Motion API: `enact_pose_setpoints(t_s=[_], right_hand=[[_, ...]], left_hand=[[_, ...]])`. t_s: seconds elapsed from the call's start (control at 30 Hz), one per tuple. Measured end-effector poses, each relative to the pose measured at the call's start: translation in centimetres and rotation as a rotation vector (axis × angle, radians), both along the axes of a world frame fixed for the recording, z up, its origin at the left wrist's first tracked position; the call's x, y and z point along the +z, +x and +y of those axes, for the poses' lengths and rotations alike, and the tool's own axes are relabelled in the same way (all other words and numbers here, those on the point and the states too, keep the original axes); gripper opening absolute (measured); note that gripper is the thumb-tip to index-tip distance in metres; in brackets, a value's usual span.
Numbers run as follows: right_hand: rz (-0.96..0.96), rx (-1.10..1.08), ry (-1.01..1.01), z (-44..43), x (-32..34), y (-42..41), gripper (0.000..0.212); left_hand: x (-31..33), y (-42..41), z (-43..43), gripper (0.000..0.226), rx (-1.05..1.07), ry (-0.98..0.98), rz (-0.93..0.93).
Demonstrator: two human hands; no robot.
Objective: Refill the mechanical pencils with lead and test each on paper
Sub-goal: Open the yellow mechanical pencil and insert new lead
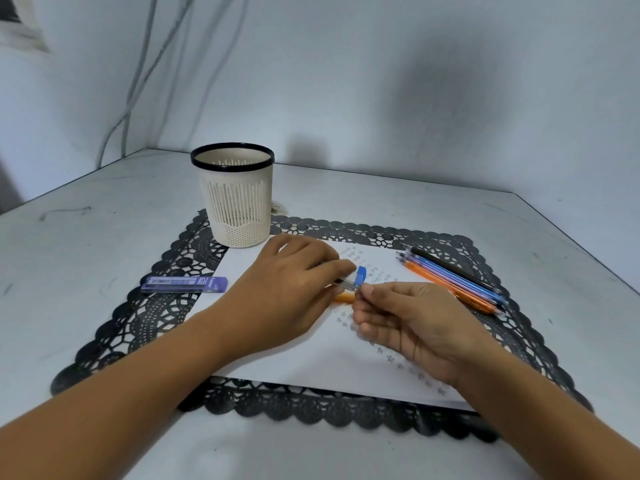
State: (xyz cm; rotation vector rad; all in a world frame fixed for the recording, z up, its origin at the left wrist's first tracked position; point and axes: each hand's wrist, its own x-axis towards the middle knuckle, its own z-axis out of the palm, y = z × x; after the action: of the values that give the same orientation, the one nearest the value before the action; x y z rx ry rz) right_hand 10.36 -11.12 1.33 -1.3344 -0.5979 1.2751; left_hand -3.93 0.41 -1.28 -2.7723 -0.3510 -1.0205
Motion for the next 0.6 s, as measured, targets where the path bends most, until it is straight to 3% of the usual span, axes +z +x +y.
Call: enact_pose_setpoints(t_s=[0.2, 0.6], right_hand=[[-0.137, -0.021, 0.014, -0.04, 0.03, 0.28, 0.012], [-0.157, -0.014, 0.022, 0.00, 0.15, 0.17, 0.015]], left_hand=[[-0.21, 0.29, -0.74, 0.026, 0.011, -0.132, -0.003], [-0.20, 0.29, -0.76, 0.027, 0.028, -0.121, -0.014]])
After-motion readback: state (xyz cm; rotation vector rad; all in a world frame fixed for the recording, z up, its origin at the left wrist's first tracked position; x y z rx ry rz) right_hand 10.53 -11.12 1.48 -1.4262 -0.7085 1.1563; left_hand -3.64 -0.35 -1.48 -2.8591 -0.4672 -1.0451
